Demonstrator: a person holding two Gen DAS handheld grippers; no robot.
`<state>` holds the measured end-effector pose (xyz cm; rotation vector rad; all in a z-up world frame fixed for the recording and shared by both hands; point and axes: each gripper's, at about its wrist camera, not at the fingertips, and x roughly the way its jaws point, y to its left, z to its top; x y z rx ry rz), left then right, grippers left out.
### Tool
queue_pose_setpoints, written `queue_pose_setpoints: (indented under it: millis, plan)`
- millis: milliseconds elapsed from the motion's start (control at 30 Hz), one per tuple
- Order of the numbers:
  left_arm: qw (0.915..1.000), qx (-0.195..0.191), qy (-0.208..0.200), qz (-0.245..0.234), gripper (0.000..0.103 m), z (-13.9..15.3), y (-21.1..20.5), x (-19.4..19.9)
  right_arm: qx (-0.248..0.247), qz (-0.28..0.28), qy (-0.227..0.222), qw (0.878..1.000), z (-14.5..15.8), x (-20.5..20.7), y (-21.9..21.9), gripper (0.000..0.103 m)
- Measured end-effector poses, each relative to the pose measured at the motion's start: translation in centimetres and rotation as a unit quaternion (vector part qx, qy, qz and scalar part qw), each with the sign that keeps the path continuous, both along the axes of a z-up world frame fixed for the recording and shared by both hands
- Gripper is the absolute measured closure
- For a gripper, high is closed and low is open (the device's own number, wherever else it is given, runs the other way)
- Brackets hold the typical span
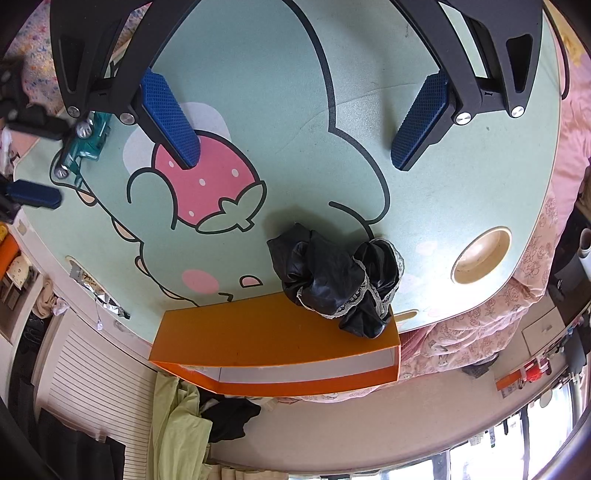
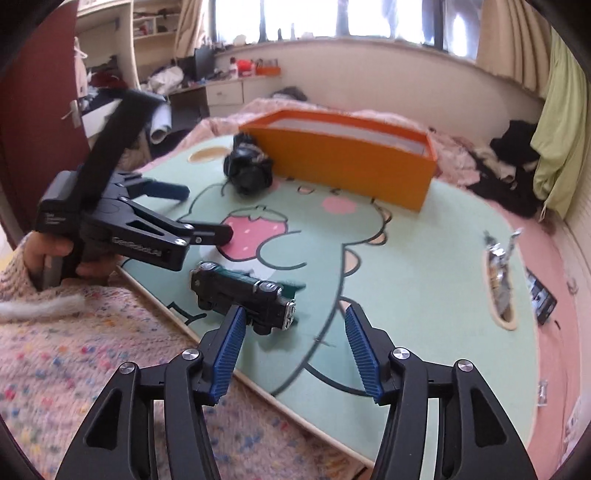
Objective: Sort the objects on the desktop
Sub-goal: 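Lift the green car out and lower it onto the table, open right gripper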
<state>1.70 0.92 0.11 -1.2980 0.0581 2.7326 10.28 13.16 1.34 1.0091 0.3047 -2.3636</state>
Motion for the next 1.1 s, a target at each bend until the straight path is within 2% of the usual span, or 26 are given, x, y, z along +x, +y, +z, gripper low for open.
queue_pose_setpoints:
  millis: [133, 267, 467, 533, 600, 633, 667, 933, 1100]
  plan:
    - [1.0, 0.0, 0.0, 0.0, 0.0, 0.0, 0.0, 0.0, -0.001, -0.015, -0.009, 1.0, -0.4, -2.6, -1.7, 0.051]
    - [1.0, 0.0, 0.0, 0.0, 0.0, 0.0, 0.0, 0.0, -0.026, -0.047, -0.001, 0.999, 0.4, -4.3, -1.6, 0.051]
    - [1.0, 0.0, 0.0, 0.001, 0.0, 0.0, 0.0, 0.0, -0.034, -0.061, 0.023, 0.997, 0.6, -2.1, -0.2, 0.051]
    - [1.0, 0.0, 0.0, 0.001, 0.0, 0.0, 0.0, 0.0, -0.033, -0.075, 0.015, 0.997, -0.1, -2.1, 0.2, 0.043]
    - [1.0, -0.001, 0.0, 0.001, 0.0, 0.1, 0.0, 0.1, -0.02, -0.102, 0.008, 0.995, -0.7, -2.9, 0.2, 0.021]
    - [1.0, -0.002, 0.0, 0.001, 0.0, 0.1, 0.0, 0.1, -0.009, -0.114, 0.007, 0.993, -0.7, -3.2, 0.2, 0.013]
    - [1.0, -0.002, 0.0, 0.001, 0.0, 0.1, 0.0, 0.0, 0.0, -0.122, 0.003, 0.993, -0.9, -3.4, 0.1, 0.0]
    - [0.9998, 0.013, -0.003, 0.016, 0.0, 0.5, -1.0, -0.1, 0.001, -0.127, -0.001, 0.992, -0.9, -3.4, 0.2, 0.0]
    - [0.9971, 0.065, 0.038, 0.015, 0.003, 4.3, -2.7, 0.2, 0.001, -0.128, -0.001, 0.992, -0.9, -3.4, 0.3, 0.0]
